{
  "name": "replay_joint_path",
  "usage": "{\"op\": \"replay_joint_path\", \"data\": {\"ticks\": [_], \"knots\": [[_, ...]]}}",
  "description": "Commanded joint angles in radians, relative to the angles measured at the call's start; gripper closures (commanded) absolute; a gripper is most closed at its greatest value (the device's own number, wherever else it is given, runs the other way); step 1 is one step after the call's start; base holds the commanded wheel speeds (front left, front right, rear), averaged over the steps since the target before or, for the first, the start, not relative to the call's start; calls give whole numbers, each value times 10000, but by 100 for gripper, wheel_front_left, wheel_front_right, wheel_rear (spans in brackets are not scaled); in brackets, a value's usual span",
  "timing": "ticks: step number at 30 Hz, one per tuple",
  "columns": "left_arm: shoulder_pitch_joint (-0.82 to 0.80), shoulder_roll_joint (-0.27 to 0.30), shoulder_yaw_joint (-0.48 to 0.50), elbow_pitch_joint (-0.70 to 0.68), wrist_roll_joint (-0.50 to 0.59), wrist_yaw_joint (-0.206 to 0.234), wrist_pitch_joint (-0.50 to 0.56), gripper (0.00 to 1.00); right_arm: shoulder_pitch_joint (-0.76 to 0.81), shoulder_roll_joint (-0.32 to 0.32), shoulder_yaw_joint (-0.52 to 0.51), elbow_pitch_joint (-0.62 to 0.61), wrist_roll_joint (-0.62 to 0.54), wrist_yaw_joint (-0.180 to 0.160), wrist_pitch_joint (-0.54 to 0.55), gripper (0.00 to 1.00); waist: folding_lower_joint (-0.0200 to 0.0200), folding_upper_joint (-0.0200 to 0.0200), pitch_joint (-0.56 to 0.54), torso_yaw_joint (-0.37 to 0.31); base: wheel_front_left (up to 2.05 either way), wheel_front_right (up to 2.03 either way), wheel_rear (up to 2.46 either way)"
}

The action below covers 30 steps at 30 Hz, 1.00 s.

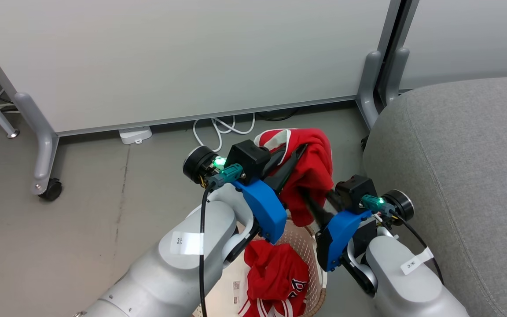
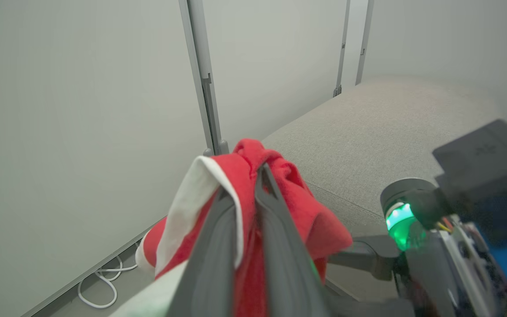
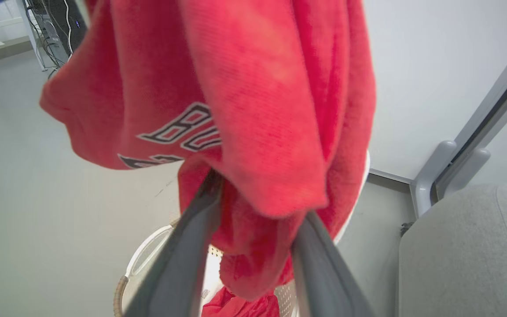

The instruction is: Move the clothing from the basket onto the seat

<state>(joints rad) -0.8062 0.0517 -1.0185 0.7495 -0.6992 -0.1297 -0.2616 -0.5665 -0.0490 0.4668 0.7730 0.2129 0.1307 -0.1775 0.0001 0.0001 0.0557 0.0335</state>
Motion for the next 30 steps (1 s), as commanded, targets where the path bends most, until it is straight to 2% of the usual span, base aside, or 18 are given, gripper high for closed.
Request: {"op": "replay_joint_path", "data": {"ticks": [1, 20, 22, 23, 24, 25, 30], "knots": [[-133, -11, -12, -7, -33, -11, -50, 100, -164, -25, 51, 58, 68, 1, -97, 100, -1, -1, -2, -6, 0, 0, 0], [186, 1, 203, 110, 42, -11, -51, 100, -343, -25, 402, 731, 412, 1, -758, 100, -1, -1, -271, -277, 0, 0, 0], [221, 1, 198, 113, 27, -11, -51, 81, -313, -25, 412, 750, 427, 1, -793, 100, -1, -1, -298, -288, 0, 0, 0], [232, 0, 193, 113, 12, -11, -51, 58, -277, -25, 426, 749, 440, 1, -805, 100, -1, -1, -313, -293, 0, 0, 0], [234, 0, 218, 86, 15, -11, -51, 15, -252, -25, 435, 750, 458, 1, -803, 100, -1, -1, -324, -296, 0, 0, 0], [243, 6, 263, 50, 41, -11, -51, 0, -231, -25, 448, 758, 477, 1, -815, 100, -1, -1, -341, -299, 0, 0, 0], [327, 34, 327, 57, 61, -11, -51, 0, -269, -25, 516, 778, 445, 1, -831, 100, -1, -1, -374, -324, 0, 0, 0]]}}
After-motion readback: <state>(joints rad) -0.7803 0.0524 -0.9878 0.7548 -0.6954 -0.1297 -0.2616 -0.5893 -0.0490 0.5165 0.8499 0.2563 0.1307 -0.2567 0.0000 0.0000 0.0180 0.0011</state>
